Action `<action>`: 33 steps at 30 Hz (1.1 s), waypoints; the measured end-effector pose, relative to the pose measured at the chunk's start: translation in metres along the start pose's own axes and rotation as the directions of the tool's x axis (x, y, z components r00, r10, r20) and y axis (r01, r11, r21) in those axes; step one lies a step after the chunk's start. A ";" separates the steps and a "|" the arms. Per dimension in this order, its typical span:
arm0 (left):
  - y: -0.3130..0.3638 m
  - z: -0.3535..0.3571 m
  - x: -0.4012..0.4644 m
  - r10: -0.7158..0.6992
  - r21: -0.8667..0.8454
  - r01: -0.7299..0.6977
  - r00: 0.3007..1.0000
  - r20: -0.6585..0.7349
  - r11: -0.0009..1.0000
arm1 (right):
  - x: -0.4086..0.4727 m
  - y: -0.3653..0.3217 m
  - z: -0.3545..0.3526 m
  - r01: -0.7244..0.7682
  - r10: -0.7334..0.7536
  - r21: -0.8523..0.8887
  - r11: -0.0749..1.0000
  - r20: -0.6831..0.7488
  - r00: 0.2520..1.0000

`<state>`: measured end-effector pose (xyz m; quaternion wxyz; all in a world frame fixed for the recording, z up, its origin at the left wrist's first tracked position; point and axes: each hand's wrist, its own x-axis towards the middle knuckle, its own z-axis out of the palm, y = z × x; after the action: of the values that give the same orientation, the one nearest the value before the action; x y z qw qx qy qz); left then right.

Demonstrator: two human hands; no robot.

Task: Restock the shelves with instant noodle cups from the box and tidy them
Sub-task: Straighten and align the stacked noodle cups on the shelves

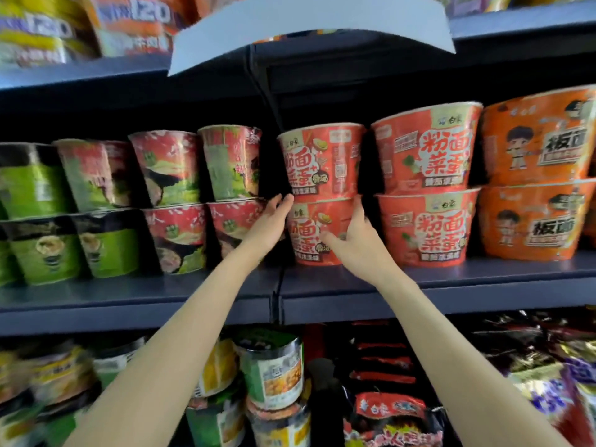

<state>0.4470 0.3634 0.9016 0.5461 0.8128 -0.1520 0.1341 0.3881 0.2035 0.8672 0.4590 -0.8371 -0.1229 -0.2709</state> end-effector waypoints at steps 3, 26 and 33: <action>-0.008 -0.005 -0.010 0.097 -0.012 -0.098 0.994 -0.039 0.995 | -0.005 -0.002 -0.004 0.012 -0.014 -0.061 0.998 -0.033 0.999; 0.003 0.009 -0.059 0.241 0.054 -0.234 0.944 -0.226 0.971 | -0.038 -0.015 -0.036 0.013 -0.014 -0.044 0.999 -0.021 1.000; 0.001 0.010 -0.061 0.250 0.095 -0.233 0.939 -0.236 0.968 | -0.037 -0.009 -0.042 0.043 -0.048 -0.082 0.996 -0.051 0.998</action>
<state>0.3910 0.3600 0.8749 0.5130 0.7827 -0.1772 0.3047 0.3391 0.1748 0.8711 0.4214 -0.8447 -0.1186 -0.3080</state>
